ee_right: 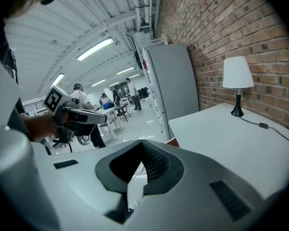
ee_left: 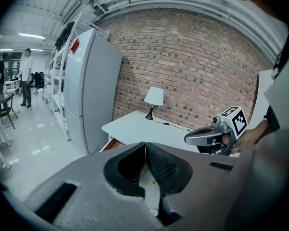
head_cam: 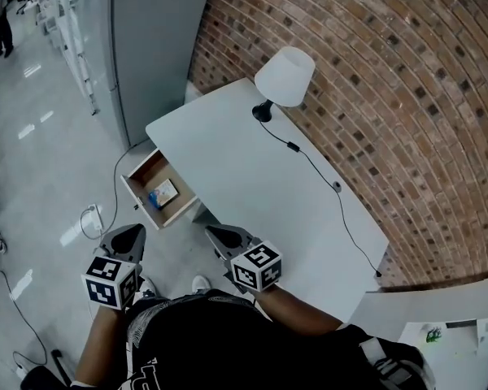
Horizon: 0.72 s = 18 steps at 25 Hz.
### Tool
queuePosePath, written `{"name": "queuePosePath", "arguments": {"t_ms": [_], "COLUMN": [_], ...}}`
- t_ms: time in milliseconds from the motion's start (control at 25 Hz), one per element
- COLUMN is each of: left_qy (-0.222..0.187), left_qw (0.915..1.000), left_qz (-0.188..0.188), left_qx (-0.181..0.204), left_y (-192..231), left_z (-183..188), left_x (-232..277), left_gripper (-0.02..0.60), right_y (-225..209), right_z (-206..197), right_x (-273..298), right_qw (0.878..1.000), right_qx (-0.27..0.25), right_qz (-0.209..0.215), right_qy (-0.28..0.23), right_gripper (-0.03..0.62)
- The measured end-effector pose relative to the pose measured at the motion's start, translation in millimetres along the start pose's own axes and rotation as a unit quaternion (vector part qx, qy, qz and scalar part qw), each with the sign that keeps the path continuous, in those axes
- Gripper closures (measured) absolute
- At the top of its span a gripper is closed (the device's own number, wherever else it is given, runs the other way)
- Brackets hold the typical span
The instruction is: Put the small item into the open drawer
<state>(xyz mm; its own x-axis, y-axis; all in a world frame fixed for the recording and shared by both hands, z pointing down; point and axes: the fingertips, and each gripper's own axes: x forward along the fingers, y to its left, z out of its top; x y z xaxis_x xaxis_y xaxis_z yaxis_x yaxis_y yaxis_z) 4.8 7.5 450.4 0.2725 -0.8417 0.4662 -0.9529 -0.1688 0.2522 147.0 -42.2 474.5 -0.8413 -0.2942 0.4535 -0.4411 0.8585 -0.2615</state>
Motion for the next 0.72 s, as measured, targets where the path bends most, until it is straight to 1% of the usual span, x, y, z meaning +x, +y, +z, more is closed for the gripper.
{"name": "queuePosePath", "arguments": {"t_ms": [160, 280, 520, 720], "left_qy": [0.004, 0.007, 0.006, 0.007], "left_qw": [0.9998, 0.9992, 0.9988, 0.9982], "left_qz": [-0.019, -0.034, -0.046, -0.054], "left_qx": [0.011, 0.017, 0.017, 0.024], "left_y": [8.2, 7.6, 14.1, 12.7], "left_z": [5.5, 6.3, 5.7, 6.9], "left_x": [0.9, -2.6, -7.3, -9.0], "left_gripper": [0.563, 0.563, 0.563, 0.563], "right_y": [7.3, 13.6, 22.6, 28.9], "right_z": [1.2, 2.4, 10.1, 10.9], "right_x": [7.7, 12.1, 14.3, 16.2], "right_qw": [1.000, 1.000, 0.999, 0.999], "right_qx": [0.015, 0.016, 0.009, 0.006], "right_qz": [-0.018, -0.025, -0.035, -0.036], "right_qy": [-0.005, -0.002, -0.008, -0.009], "right_gripper": [0.591, 0.591, 0.591, 0.591]}}
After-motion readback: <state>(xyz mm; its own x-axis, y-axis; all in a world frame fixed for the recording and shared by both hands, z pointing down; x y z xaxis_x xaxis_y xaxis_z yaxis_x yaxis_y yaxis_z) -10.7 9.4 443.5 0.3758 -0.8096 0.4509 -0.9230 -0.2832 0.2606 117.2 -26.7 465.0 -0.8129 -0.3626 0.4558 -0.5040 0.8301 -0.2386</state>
